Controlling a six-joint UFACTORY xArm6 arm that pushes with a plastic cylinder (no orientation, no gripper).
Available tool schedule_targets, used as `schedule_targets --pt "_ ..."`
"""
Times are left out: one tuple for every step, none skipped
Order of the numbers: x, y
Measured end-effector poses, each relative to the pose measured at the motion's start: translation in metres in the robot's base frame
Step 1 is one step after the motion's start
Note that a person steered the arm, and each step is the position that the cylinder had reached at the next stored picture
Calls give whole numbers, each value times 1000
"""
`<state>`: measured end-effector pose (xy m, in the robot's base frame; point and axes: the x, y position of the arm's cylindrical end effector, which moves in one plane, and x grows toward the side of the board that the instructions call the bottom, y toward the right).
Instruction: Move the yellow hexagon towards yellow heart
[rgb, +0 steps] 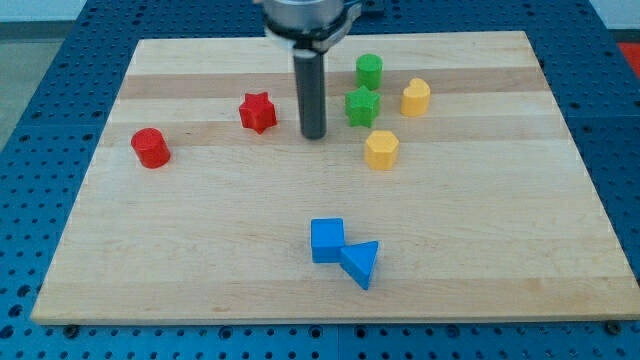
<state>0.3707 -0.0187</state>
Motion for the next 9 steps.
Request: schedule_targets --pt "-13 0" --pt "-15 -13" --pt "-22 -42" --pt "-24 -69" --pt "-24 -92" --pt "-24 -96" --pt "-24 -89" --pt "-24 -73" --pt "-21 -112"
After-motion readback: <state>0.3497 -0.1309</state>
